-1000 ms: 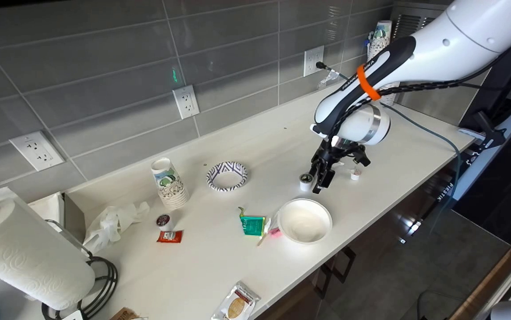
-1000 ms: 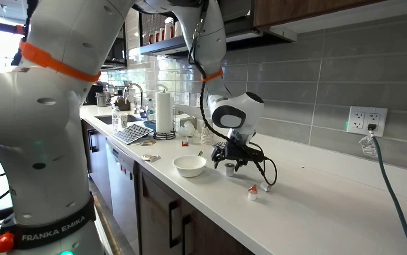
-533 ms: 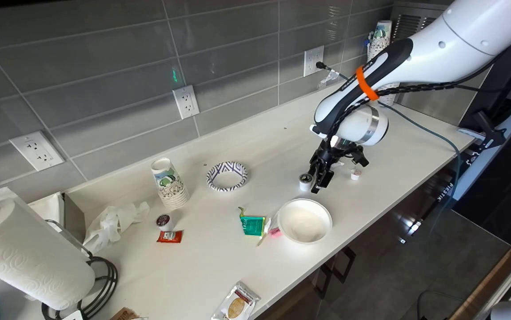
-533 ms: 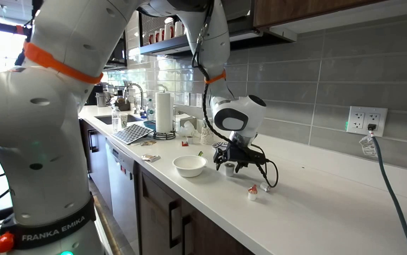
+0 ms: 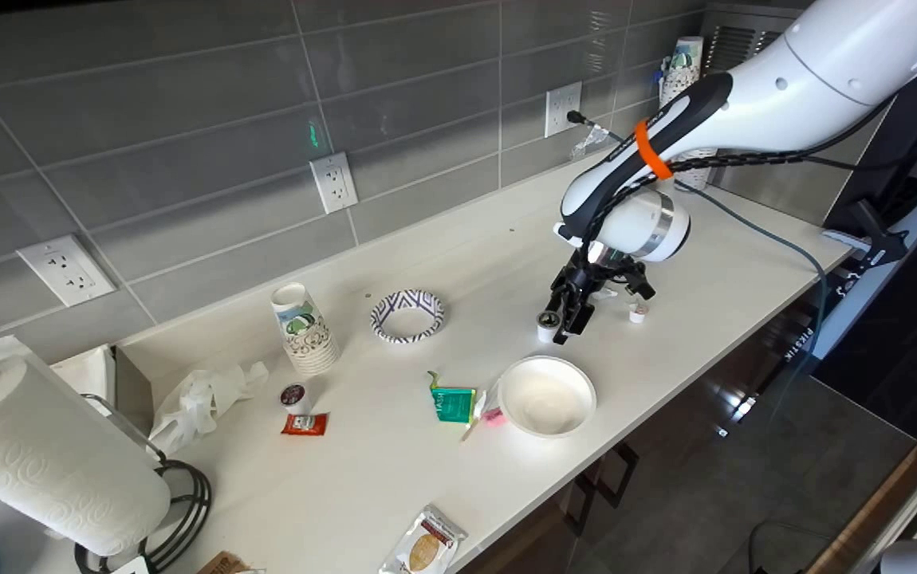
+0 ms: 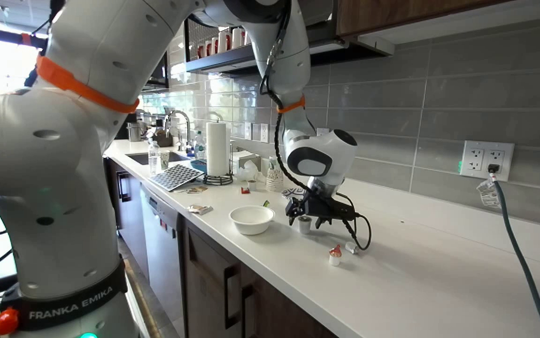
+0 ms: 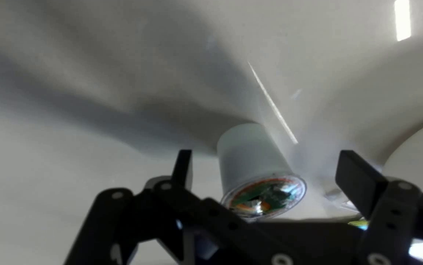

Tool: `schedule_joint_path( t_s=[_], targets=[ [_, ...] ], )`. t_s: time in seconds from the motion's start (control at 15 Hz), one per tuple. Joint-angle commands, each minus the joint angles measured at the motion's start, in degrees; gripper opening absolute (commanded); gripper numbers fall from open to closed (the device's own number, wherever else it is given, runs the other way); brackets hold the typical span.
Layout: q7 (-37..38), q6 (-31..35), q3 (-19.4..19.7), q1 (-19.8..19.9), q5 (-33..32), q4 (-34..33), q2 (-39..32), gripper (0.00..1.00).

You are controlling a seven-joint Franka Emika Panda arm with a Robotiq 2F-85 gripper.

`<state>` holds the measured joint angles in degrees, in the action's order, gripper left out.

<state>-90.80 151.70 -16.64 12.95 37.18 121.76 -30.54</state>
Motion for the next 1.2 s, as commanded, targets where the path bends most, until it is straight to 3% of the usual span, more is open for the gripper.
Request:
schedule_joint_path(
  t_s=[0.0, 0.07, 0.13, 0.53, 0.6, 1.0, 1.13],
  targets=[
    [-3.0, 1.8, -1.3, 0.9, 2.5, -1.8, -2.7, 0.98],
    [-3.1, 1.7, -1.3, 0.9, 2.6, -2.0, -3.0, 0.97],
    [-3.2, 1.7, -1.3, 0.9, 2.6, -2.3, -3.3, 0.88],
    [-3.3, 1.9, -1.3, 1.0, 2.2, -3.1, -3.8, 0.58],
    [-3.3, 1.8, -1.3, 1.0, 2.2, -3.1, -3.8, 0.59],
    [-1.9, 1.6, -0.5, -0.1, 0.8, -2.4, -2.9, 0.34],
    [-1.0, 1.3, 0.0, -1.0, -0.3, -1.9, -2.2, 0.32]
  ],
)
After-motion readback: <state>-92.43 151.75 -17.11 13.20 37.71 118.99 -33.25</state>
